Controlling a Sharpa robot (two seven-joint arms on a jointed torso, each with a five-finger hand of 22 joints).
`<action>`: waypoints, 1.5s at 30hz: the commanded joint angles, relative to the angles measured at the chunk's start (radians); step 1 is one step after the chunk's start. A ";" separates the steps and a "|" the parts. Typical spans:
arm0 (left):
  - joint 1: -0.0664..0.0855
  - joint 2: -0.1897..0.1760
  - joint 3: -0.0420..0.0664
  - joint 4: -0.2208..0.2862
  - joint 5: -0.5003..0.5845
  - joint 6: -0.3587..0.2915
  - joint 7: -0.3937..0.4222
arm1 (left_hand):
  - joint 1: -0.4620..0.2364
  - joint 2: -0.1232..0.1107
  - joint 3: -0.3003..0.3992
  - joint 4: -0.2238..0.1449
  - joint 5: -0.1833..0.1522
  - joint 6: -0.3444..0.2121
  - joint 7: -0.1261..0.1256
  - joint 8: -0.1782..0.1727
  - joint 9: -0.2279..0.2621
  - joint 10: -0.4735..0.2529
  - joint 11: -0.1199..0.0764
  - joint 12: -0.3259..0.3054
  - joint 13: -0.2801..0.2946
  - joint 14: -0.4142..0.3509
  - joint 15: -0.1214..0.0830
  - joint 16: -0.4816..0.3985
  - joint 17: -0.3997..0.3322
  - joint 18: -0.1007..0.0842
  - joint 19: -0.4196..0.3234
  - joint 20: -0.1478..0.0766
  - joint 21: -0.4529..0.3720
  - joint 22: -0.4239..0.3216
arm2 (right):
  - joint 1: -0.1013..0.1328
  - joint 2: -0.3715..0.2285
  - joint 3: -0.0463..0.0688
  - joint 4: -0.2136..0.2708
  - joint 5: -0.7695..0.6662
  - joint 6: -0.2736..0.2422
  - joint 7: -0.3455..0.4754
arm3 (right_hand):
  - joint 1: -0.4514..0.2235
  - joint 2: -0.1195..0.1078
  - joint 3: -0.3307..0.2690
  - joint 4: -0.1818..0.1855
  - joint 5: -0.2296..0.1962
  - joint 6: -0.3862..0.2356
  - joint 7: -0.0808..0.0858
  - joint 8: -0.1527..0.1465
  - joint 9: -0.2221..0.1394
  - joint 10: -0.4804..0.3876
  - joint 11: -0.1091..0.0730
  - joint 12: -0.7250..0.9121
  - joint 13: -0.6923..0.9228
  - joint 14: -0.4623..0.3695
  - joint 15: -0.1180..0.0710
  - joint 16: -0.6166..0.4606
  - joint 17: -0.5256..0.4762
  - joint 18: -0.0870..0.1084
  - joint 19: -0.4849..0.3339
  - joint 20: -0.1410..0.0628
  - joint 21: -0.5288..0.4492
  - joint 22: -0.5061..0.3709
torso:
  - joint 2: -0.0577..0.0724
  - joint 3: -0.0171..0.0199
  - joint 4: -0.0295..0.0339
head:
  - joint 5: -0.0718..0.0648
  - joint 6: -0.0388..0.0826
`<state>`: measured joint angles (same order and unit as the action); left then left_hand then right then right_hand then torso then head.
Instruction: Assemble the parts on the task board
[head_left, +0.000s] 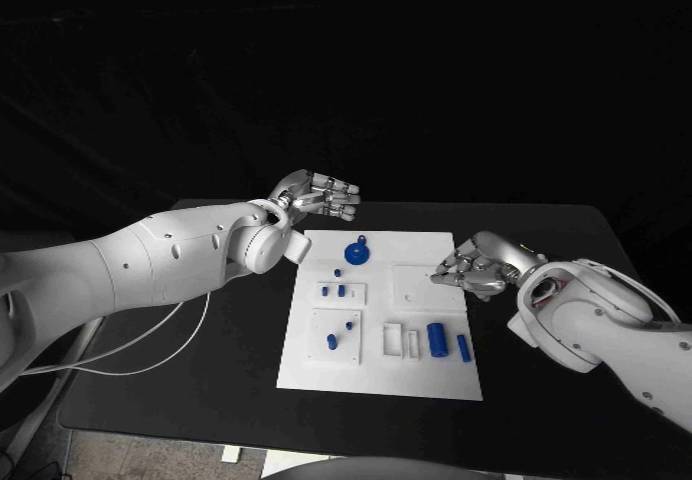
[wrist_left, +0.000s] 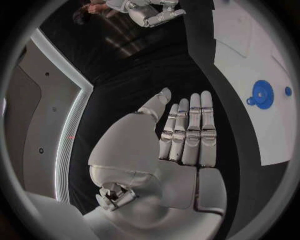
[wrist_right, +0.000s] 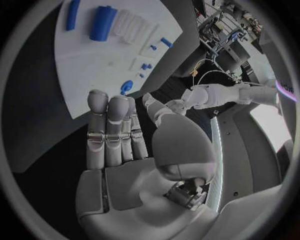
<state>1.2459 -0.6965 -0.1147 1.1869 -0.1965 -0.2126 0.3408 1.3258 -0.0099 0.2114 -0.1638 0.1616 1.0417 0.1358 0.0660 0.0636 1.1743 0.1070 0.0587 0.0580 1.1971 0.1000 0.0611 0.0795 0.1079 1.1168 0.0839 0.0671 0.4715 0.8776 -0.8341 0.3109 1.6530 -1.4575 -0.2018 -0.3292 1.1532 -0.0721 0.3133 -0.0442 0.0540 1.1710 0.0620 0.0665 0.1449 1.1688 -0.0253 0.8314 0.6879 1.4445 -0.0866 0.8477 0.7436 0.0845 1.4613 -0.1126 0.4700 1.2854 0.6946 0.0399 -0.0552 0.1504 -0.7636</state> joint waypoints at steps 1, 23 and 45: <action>-0.004 -0.008 0.001 0.008 0.007 0.021 0.025 | 0.002 0.011 0.003 0.002 0.005 0.009 0.001 0.000 -0.001 0.009 0.000 0.000 0.000 -0.002 0.000 0.001 0.000 0.004 0.004 -0.004 0.004 0.001 | 0.009 -0.024 0.003 0.002 0.137 0.193 -0.150 | -0.017 -0.014 0.041 0.013 -0.007 0.001 -0.006 -0.002 0.004 0.023 -0.007 0.091 0.105 -0.006 -0.008 0.085 0.099 -0.019 0.055 -0.007 0.055 0.025 | -0.010 0.0008 -0.0103 | -0.014 -0.003; -0.019 -0.028 0.001 0.048 0.008 0.071 0.060 | -0.002 0.009 -0.169 0.020 -0.028 -0.004 0.001 -0.001 -0.001 0.001 0.003 0.001 0.000 -0.018 0.008 0.001 -0.001 -0.016 -0.035 0.011 0.009 -0.081 | 0.018 0.018 -0.054 -0.066 0.197 0.313 -0.368 | -0.100 -0.086 0.071 0.120 -0.006 -0.038 0.008 -0.003 0.020 0.093 0.002 0.196 0.388 -0.002 0.004 0.190 0.298 -0.017 0.056 0.005 0.235 0.108 | -0.014 -0.0038 -0.0120 | -0.047 -0.010; -0.021 -0.025 0.001 0.059 0.003 0.083 0.068 | 0.020 0.034 -0.380 0.071 -0.047 -0.012 0.004 0.000 0.000 -0.006 0.010 0.002 0.001 -0.023 0.012 0.000 -0.001 -0.024 -0.050 0.015 0.087 -0.267 | 0.017 0.109 -0.118 -0.152 0.171 0.292 -0.360 | -0.102 -0.102 0.051 0.141 -0.006 -0.061 0.013 -0.002 0.026 0.111 0.007 0.152 0.462 0.007 0.005 0.172 0.338 -0.015 0.051 0.007 0.259 0.109 | -0.013 -0.0033 -0.0124 | -0.048 -0.020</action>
<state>1.2247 -0.7238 -0.1147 1.2420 -0.1950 -0.1482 0.3903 1.3479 0.0310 -0.1681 -0.0962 0.1187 1.0375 0.1391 0.0660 0.0636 1.1739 0.1148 0.0587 0.0580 1.1803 0.1095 0.0611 0.0780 0.0926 1.0716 0.0995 0.1585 0.1961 0.8953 -0.7280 0.1929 1.5037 -1.2851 0.0818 -0.6885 1.0480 -0.1686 0.3704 0.0956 0.0503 1.1169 0.0771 0.0666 0.1705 1.2778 -0.0197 0.9870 1.1492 1.4443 -0.0815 1.0262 1.0812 0.0845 1.4686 -0.1124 0.7244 1.3078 0.6811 0.0365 -0.0678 0.1017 -0.7817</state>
